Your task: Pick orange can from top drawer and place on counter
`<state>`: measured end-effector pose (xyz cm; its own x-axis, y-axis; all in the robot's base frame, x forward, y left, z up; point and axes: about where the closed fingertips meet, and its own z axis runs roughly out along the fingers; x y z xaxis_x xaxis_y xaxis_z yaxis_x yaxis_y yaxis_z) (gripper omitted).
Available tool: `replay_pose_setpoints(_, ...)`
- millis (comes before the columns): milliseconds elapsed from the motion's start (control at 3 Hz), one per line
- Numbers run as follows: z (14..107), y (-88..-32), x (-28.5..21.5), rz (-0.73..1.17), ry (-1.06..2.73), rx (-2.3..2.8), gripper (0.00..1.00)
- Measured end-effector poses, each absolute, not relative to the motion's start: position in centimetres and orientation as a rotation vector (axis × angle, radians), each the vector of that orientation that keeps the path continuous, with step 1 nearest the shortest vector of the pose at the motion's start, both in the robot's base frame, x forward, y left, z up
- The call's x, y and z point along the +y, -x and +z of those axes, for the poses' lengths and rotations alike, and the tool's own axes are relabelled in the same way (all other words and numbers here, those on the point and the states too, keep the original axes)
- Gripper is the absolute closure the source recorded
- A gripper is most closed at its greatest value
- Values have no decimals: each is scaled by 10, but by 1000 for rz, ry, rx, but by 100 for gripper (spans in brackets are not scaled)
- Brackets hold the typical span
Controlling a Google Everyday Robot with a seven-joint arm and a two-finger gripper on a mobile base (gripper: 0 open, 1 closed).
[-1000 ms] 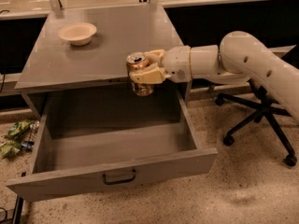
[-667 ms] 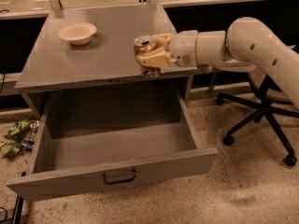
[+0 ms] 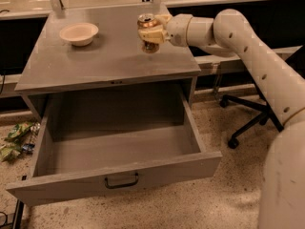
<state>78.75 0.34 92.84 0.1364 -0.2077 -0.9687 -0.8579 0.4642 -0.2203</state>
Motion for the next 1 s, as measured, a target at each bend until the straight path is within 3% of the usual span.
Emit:
replay_pose_setpoints(333, 927, -839, 23, 592, 974, 1436, 98)
replay_pose_setpoints(667, 906, -875, 34, 610, 926, 1515, 69)
replay_pose_setpoints(1000, 891, -892, 41, 641, 891, 1518, 46)
